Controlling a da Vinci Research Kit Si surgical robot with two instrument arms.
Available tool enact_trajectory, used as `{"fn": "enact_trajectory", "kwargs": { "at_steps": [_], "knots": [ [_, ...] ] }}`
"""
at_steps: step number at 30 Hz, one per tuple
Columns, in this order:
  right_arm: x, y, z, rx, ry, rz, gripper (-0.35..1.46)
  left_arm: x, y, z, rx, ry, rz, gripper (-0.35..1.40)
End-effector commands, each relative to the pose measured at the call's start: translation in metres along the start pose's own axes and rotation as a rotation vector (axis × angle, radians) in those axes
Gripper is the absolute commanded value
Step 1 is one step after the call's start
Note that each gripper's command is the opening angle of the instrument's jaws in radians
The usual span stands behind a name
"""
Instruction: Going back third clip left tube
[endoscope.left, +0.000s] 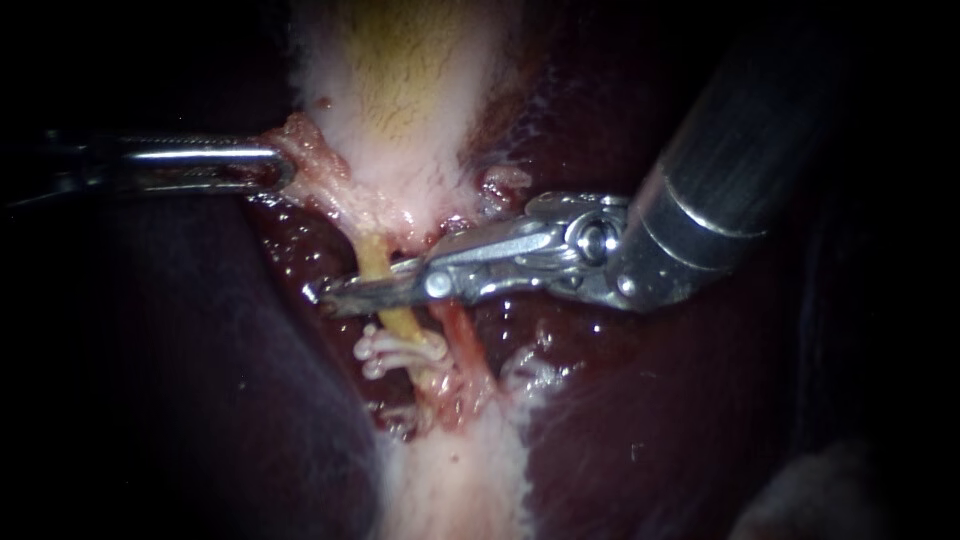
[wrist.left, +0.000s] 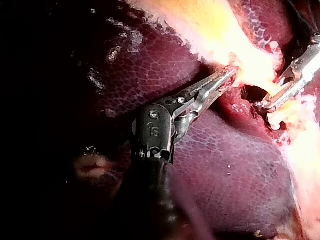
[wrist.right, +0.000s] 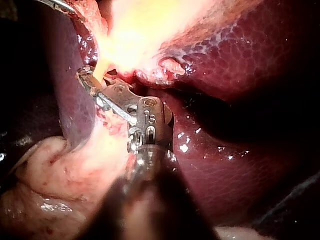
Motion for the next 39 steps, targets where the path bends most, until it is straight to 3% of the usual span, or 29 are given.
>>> {"fn": "enact_trajectory", "kwargs": {
  "at_steps": [1,4,8,11,16,21,27,39],
  "knots": [
    [0.0,0.0,0.0,0.0,0.0,0.001,-0.35,0.0,0.0,0.0001,-0.001,0.001,-0.002,-0.35],
    [-0.0001,0.0002,0.0,0.008,-0.003,0.0,-0.31,0.0,0.0,0.0001,0.0,-0.002,-0.002,-0.35],
    [-0.0004,0.0005,0.0004,0.035,0.027,-0.01,0.27,0.0,0.0,0.0,0.0,-0.002,-0.002,-0.35],
    [-0.0004,0.0006,0.0008,0.037,0.033,-0.017,0.43,-0.0001,0.0,0.0,0.0,-0.002,-0.001,-0.35],
    [-0.0006,0.0009,0.0012,0.03,0.036,-0.055,0.46,-0.0001,0.0,0.0001,0.0,-0.002,-0.001,-0.35],
    [-0.001,0.0024,0.0015,-0.035,0.078,-0.147,0.5,-0.0002,0.0001,0.0001,0.001,-0.001,0.0,-0.35],
    [-0.0012,0.0038,0.0008,-0.071,0.085,-0.248,0.5,-0.0003,0.0001,0.0001,0.002,-0.004,0.0,-0.35],
    [-0.0024,0.0039,-0.0012,-0.133,0.094,-0.351,0.5,-0.0004,0.0001,0.0001,0.003,-0.007,0.001,-0.35]
  ]
}}
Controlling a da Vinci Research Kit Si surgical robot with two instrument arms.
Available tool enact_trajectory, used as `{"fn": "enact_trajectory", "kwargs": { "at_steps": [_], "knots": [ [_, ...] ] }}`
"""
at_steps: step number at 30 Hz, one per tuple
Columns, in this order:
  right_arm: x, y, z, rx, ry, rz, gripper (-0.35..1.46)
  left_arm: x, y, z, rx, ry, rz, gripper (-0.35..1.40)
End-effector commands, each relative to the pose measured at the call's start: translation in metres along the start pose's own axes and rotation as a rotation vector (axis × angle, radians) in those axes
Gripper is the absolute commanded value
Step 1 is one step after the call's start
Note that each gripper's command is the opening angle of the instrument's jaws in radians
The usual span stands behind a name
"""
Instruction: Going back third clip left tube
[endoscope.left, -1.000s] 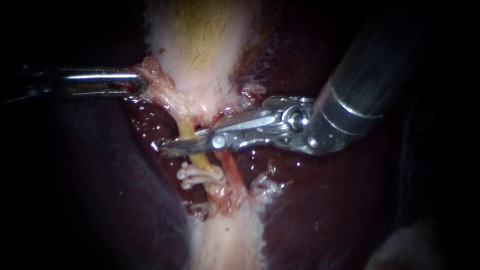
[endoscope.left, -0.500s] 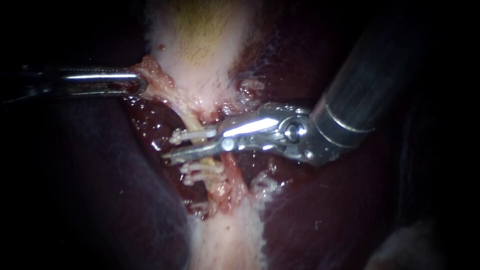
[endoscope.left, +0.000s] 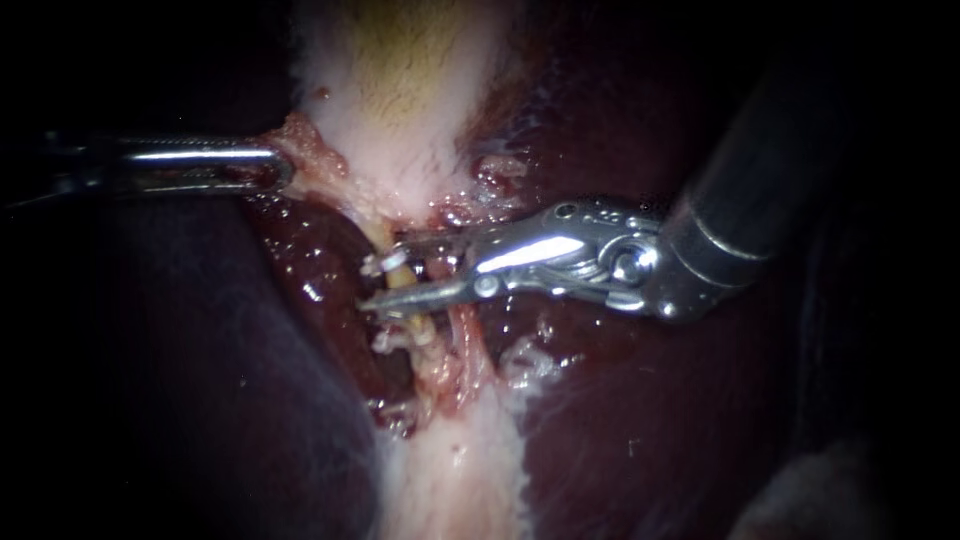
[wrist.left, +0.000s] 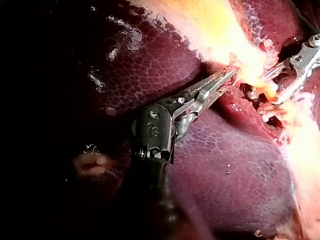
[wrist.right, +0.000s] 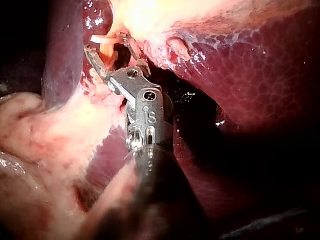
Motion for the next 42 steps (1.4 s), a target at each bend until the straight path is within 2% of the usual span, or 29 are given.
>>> {"fn": "enact_trajectory", "kwargs": {
  "at_steps": [1,9,20,24,36,42],
  "knots": [
    [0.0,0.0,-0.0003,-0.008,0.002,-0.014,0.5,0.0,0.0,0.0,0.0,-0.001,0.0,-0.35],
    [-0.0004,-0.0012,-0.0042,0.004,-0.003,-0.117,0.5,-0.0001,0.0,0.0,0.0,-0.001,0.0,-0.35],
    [0.0,-0.0033,-0.0132,0.052,-0.012,-0.228,0.5,-0.0002,-0.0001,0.0,0.001,-0.003,0.001,-0.35],
    [0.0003,-0.0039,-0.0155,0.061,-0.013,-0.248,0.5,-0.0002,-0.0001,0.0001,0.001,-0.003,0.001,-0.35],
    [0.0005,-0.0042,-0.0174,0.063,-0.013,-0.273,0.5,-0.0004,-0.0004,0.0003,0.003,-0.006,0.003,-0.35],
    [0.0004,-0.0043,-0.0175,0.064,-0.013,-0.274,0.5,-0.0012,-0.0011,0.0017,0.014,-0.011,0.008,-0.35]
  ]
}}
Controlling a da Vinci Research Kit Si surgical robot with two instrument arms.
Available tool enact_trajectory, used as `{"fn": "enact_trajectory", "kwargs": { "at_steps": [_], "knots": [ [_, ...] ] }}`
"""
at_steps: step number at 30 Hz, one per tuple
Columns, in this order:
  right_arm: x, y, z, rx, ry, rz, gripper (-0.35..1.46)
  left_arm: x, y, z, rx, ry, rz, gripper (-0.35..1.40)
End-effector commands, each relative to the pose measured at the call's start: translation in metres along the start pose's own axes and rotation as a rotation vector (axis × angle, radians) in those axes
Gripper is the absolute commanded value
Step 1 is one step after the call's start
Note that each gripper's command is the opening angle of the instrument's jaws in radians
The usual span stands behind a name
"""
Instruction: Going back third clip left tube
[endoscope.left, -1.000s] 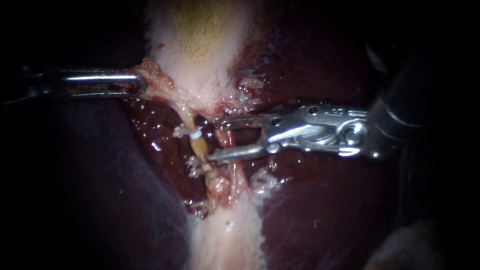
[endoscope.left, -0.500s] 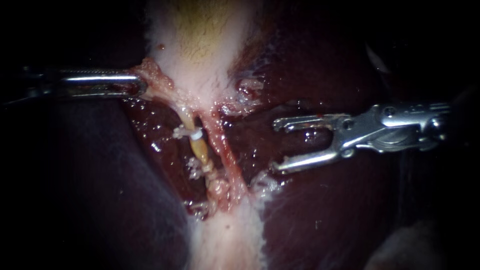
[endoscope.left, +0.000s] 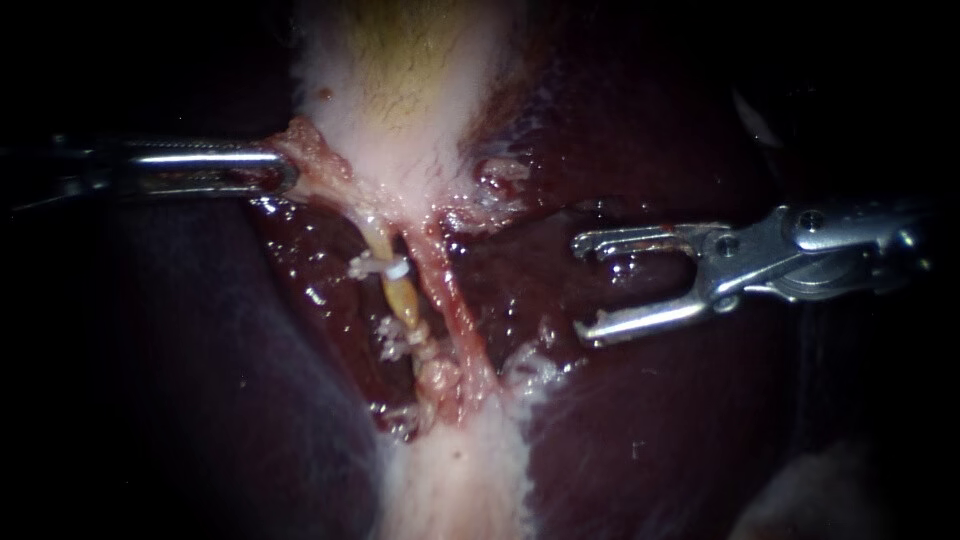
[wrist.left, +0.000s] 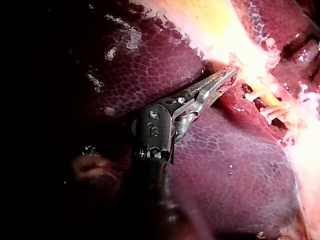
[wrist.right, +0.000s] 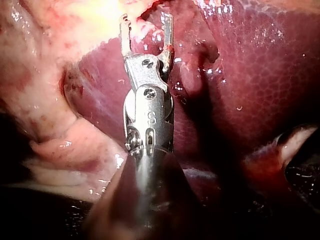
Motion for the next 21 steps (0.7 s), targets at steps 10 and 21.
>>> {"fn": "enact_trajectory", "kwargs": {
  "at_steps": [10,21],
  "knots": [
    [-0.0001,-0.0005,-0.0002,0.005,-0.001,-0.031,0.5,-0.0012,-0.0012,0.0037,0.012,-0.008,0.033,-0.35],
    [-0.0003,-0.0008,-0.0006,0.01,-0.002,-0.062,0.5,-0.0021,-0.0012,0.0063,0.012,-0.019,0.044,-0.35]
  ]
}}
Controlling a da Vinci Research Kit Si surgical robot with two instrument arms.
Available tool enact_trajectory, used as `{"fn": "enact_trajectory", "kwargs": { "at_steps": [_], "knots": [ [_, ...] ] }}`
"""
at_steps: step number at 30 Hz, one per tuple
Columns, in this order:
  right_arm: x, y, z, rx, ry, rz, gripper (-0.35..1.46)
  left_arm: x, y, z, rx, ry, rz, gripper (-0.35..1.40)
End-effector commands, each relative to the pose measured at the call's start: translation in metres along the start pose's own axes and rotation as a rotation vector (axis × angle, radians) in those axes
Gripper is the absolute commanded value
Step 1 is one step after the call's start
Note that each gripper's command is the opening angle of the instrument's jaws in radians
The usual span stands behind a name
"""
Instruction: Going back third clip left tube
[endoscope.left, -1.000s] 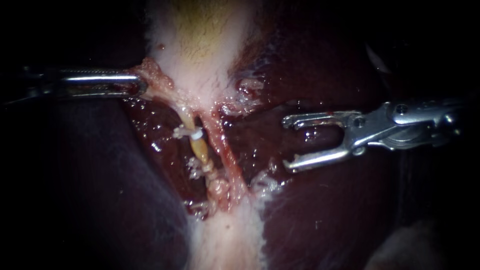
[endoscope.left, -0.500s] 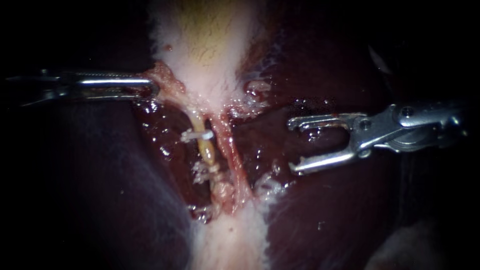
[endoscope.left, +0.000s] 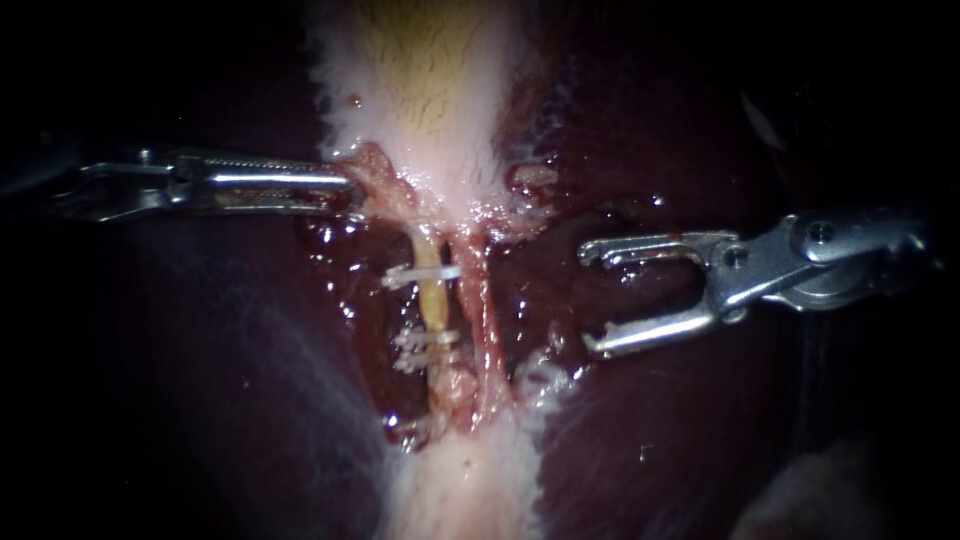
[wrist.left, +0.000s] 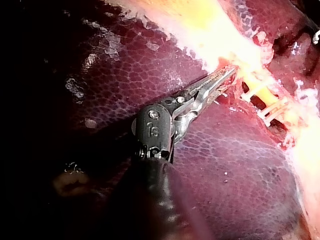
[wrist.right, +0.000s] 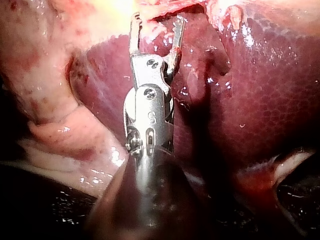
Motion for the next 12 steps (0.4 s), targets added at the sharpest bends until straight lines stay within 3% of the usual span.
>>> {"fn": "enact_trajectory", "kwargs": {
  "at_steps": [1,12],
  "knots": [
    [0.0,-0.0001,0.0,0.0,0.0,0.001,0.5,-0.0001,-0.0001,0.0001,0.001,-0.003,0.0,-0.35],
    [-0.0001,-0.0001,-0.0002,0.001,-0.001,-0.006,0.5,-0.0003,-0.0001,0.0006,0.002,-0.009,0.001,-0.35]
  ]
}}
